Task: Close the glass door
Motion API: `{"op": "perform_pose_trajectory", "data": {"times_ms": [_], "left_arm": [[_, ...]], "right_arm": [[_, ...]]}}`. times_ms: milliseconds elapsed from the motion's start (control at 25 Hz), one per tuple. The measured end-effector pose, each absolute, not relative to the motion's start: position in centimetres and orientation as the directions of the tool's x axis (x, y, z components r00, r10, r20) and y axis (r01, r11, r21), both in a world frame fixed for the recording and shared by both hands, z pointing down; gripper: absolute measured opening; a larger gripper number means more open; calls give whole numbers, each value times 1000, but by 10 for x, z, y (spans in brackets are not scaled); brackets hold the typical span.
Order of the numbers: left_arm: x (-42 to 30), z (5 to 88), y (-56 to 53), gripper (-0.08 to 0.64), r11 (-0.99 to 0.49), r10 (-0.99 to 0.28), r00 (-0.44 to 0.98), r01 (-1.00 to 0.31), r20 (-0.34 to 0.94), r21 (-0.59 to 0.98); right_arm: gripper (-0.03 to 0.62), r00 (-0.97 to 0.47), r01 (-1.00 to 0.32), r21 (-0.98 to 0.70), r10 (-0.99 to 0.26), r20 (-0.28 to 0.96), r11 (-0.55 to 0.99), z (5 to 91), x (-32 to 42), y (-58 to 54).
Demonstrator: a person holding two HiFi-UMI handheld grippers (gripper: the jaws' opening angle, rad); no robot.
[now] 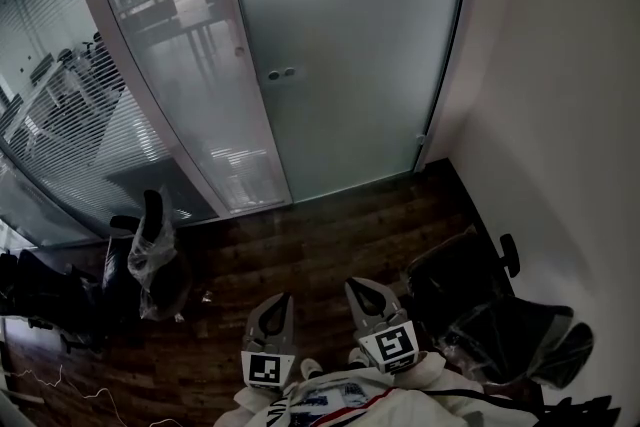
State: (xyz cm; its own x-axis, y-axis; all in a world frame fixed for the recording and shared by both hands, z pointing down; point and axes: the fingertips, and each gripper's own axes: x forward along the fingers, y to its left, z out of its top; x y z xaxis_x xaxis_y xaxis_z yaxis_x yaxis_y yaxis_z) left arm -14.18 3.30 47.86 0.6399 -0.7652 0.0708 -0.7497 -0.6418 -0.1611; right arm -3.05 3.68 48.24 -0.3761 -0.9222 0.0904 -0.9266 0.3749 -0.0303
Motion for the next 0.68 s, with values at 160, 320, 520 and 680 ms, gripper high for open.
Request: {"op": "perform_pose_trajectory", "data": {"times_ms": [160,320,520,680], "left_arm": [[-138,479,33,-2,-645,-762,643,-748,68,-153],[-136,477,31,-2,-650,-758,649,-742,65,-166],[-135,478,28,-2,-644,-763,643,-749,68,-156],[-132,477,24,-2,-646,-761,646,-746,62,-161]], "right_arm": [[5,-379,-925,-32,-921,88,378,477,-29,35],[5,-385,-923,-18,-918,95,385,474,-28,35],[5,-387,-922,-17,-917,96,387,478,-27,32],[5,-384,-923,-12,-918,94,385,477,-25,28]]}}
